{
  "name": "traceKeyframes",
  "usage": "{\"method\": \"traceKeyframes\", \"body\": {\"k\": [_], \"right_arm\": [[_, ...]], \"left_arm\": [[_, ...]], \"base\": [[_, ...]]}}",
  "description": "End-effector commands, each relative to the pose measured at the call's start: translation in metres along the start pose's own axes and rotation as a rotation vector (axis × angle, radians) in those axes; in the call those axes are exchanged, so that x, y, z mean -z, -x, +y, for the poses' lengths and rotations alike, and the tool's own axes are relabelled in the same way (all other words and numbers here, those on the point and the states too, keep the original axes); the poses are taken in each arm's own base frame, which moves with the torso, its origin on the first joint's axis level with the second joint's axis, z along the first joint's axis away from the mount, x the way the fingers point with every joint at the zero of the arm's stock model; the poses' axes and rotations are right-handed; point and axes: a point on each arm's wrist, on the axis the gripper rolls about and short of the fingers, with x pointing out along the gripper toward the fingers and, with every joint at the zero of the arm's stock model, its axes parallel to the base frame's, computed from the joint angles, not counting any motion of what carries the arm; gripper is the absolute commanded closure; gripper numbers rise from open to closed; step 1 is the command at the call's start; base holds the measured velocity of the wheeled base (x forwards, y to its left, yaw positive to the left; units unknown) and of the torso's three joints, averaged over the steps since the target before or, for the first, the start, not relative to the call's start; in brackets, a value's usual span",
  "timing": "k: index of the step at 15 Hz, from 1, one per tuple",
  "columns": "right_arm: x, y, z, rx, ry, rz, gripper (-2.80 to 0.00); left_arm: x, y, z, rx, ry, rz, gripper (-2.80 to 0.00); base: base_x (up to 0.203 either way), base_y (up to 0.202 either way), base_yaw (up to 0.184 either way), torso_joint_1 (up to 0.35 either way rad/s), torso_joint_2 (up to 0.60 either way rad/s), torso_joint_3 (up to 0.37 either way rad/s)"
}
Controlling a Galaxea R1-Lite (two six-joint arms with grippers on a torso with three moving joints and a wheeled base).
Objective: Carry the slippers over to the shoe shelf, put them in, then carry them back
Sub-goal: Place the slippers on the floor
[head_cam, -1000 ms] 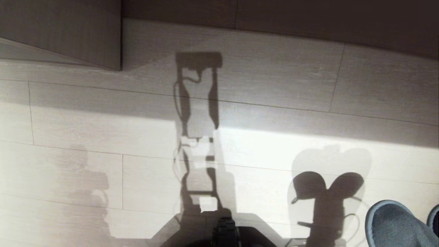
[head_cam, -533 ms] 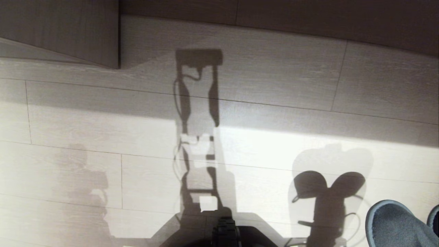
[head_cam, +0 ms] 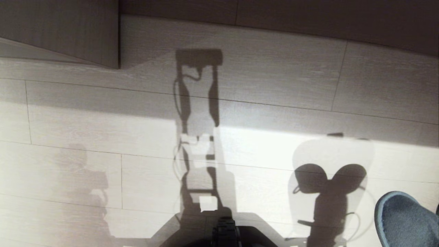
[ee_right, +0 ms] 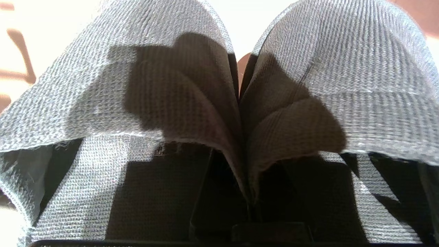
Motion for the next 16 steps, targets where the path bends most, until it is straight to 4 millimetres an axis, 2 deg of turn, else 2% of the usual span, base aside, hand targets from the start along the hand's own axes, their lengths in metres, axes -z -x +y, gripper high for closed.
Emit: {"method": "traceKeyframes", "body": {"k": [1, 3, 5, 8, 10, 14, 16], "right_arm": [[-0.021, -0.021, -0.001, -0.004, 0.001, 0.074, 0.00], [-0.049, -0.071, -0.003, 0.007, 0.004, 0.164, 0.00], [-0.067, -0.135, -0.005, 0.020, 0.008, 0.214, 0.00], [-0.078, -0.226, -0.007, 0.044, 0.008, 0.112, 0.00], [-0.075, -0.275, -0.008, 0.060, 0.006, -0.012, 0.00], [-0.074, -0.337, -0.007, 0.064, -0.050, -0.279, 0.00], [-0.071, -0.349, -0.006, 0.053, -0.075, -0.319, 0.00]], "left_arm": [[0.000, 0.000, 0.000, 0.000, 0.000, 0.000, 0.00], [0.000, 0.000, 0.000, 0.000, -0.001, -0.001, 0.00], [0.000, 0.000, 0.000, 0.000, -0.001, -0.001, 0.00], [0.000, 0.000, 0.000, 0.000, -0.001, -0.001, 0.00], [0.000, 0.000, 0.000, 0.000, -0.001, -0.001, 0.00], [0.000, 0.000, 0.000, 0.000, -0.001, -0.001, 0.00], [0.000, 0.000, 0.000, 0.000, -0.001, -0.001, 0.00]], "base": [[0.000, 0.000, 0.000, 0.000, 0.00, 0.000], [0.000, 0.000, 0.000, 0.000, 0.00, 0.000], [0.000, 0.000, 0.000, 0.000, 0.00, 0.000], [0.000, 0.000, 0.000, 0.000, 0.00, 0.000], [0.000, 0.000, 0.000, 0.000, 0.00, 0.000], [0.000, 0.000, 0.000, 0.000, 0.00, 0.000], [0.000, 0.000, 0.000, 0.000, 0.00, 0.000]]}}
